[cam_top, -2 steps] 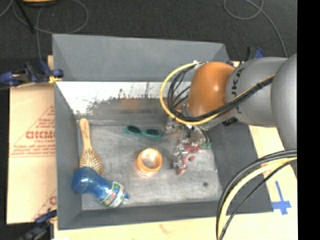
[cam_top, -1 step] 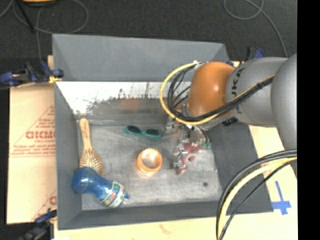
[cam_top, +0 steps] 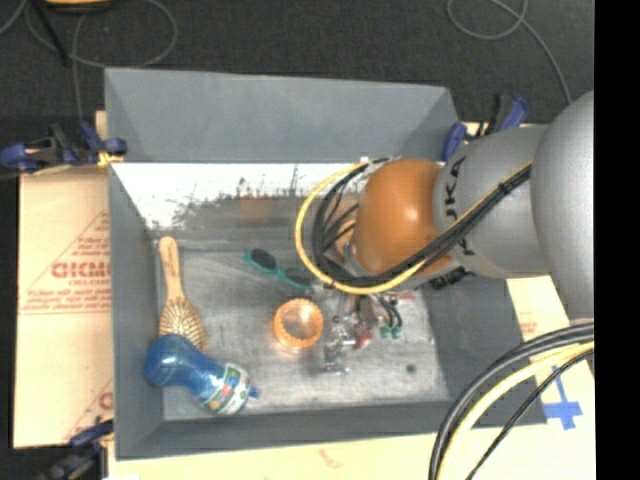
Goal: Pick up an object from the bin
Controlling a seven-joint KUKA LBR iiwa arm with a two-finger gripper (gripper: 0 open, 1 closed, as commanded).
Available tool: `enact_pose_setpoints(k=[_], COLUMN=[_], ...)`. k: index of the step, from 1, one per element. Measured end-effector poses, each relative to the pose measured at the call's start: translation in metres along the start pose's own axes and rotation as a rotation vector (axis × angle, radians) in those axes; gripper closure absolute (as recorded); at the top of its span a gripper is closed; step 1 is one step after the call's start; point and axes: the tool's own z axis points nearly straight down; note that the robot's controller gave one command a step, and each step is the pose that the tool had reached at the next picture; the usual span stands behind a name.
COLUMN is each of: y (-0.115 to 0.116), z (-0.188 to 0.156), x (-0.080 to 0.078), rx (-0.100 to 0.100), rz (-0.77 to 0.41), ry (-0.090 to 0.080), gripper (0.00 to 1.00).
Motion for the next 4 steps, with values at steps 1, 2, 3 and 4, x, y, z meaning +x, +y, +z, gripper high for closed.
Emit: enact_pose_setpoints(k=[1,2,3,4], y=[0.021,0.014,0.014,0.083], z=[-0.005,-0.059,-0.045,0.006], x=[0.016,0.042,0.028,0.041], rx=[-0.002,0.000,0.001,0.007], rz=[-0.002,-0.146,-0.121,-0.339], ry=[0.003,0.008,-0.014,-0.022], gripper=[0.00,0.00,0.00,1.00])
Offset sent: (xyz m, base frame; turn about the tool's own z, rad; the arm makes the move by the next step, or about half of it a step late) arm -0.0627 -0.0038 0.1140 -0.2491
